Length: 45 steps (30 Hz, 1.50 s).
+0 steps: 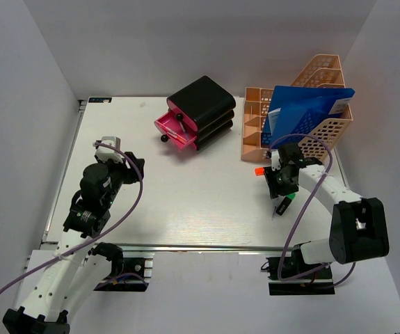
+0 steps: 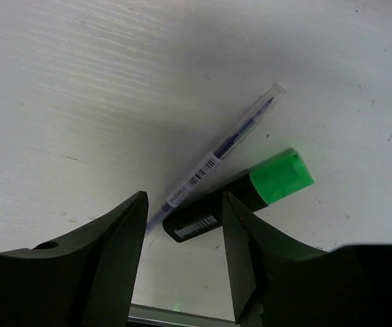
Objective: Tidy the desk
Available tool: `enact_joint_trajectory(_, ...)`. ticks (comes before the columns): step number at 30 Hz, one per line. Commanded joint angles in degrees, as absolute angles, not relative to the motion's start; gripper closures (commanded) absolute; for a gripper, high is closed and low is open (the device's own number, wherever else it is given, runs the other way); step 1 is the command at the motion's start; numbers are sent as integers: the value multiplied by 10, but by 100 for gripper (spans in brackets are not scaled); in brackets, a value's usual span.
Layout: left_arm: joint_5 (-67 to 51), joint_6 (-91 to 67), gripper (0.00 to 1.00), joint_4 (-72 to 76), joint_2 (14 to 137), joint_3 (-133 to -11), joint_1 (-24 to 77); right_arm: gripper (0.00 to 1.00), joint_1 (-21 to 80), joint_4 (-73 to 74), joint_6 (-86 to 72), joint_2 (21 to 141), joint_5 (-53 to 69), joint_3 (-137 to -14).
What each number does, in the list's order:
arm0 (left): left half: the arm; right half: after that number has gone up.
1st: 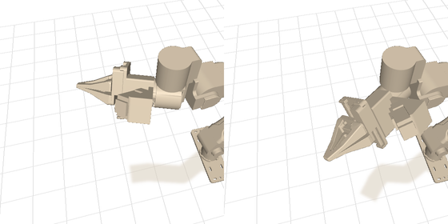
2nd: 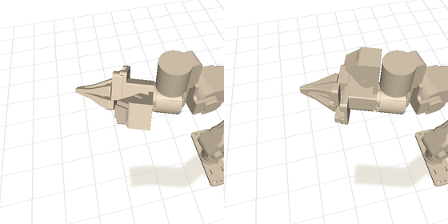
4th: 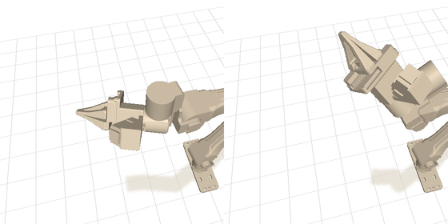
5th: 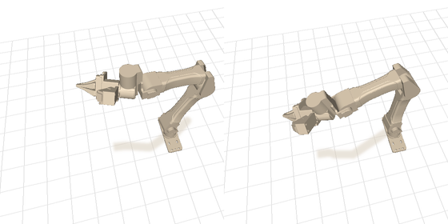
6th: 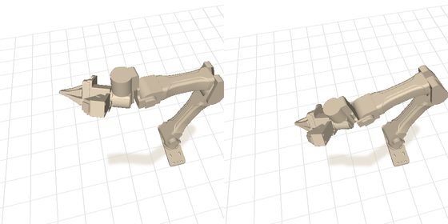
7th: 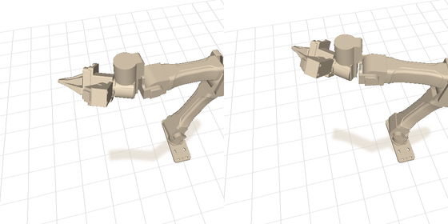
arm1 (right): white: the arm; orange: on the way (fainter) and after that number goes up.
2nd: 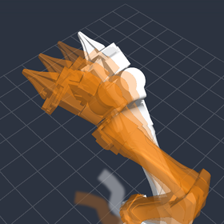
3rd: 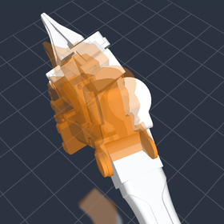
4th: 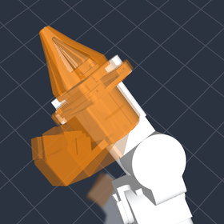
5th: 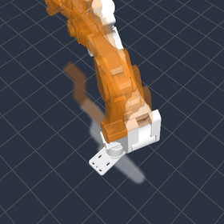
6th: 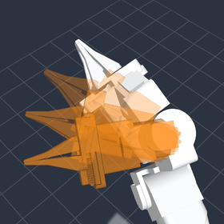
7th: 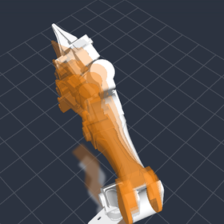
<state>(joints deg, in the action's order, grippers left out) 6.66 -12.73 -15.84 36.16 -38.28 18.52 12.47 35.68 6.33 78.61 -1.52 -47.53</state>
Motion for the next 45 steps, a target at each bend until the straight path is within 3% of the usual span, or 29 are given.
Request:
enact_joint_trajectory(1, 59, -127, 27, -150, 353, -382, 187, 47, 116, 349, 56, 805, -18, -480)
enact_joint_trajectory(24, 62, -127, 27, -150, 345, -381, 187, 50, 113, 372, 48, 900, 34, -521)
enact_joint_trajectory(37, 68, -125, 27, -153, 350, -381, 187, 71, 152, 377, 75, 964, 59, -547)
enact_joint_trajectory(45, 71, -123, 27, -153, 354, -381, 187, 89, 199, 364, 116, 973, 96, -546)
